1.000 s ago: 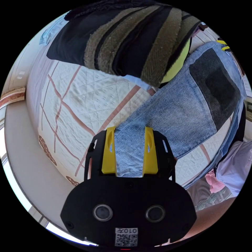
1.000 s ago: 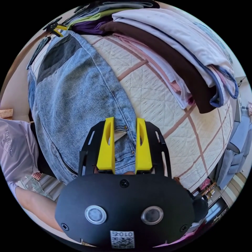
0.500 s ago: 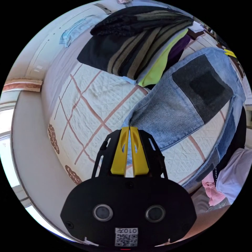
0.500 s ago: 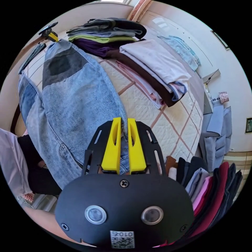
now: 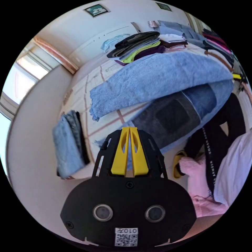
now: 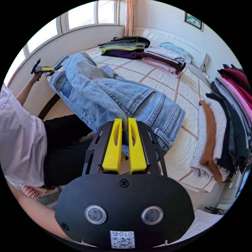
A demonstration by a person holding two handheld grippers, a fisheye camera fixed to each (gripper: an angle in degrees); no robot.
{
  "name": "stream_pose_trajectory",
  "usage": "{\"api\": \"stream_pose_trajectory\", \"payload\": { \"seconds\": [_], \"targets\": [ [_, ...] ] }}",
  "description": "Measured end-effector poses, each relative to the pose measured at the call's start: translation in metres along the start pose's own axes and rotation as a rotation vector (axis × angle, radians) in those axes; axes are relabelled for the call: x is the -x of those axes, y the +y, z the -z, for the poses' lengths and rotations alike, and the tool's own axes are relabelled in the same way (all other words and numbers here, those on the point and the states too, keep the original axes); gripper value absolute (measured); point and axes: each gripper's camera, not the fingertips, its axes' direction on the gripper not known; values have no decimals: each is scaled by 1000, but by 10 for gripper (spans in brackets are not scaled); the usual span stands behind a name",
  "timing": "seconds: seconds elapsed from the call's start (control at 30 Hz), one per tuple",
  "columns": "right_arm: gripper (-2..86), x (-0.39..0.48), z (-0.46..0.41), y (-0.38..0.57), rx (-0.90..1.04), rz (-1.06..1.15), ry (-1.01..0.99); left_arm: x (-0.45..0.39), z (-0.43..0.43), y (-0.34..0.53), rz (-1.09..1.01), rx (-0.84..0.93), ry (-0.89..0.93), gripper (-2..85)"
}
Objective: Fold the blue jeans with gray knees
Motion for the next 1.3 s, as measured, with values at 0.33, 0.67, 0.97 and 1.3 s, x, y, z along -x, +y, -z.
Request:
{"api": "stream_pose_trajectory", "payload": {
  "seconds": [0.33,0.67,0.97,1.3],
  "targets": [
    [56,17,4,27,4,-192,61,55,9,72,677,-379,701,15],
    [58,22,20,59,-37,-242,48,224,39,91,1135,-371,459,80],
    [58,26,30,77,-34,-236,51,285,60,106,1202,-288,498,89],
    [59,24,36,93,-26,-244,34,323,103,149,1227,-339,621,77]
  ]
}}
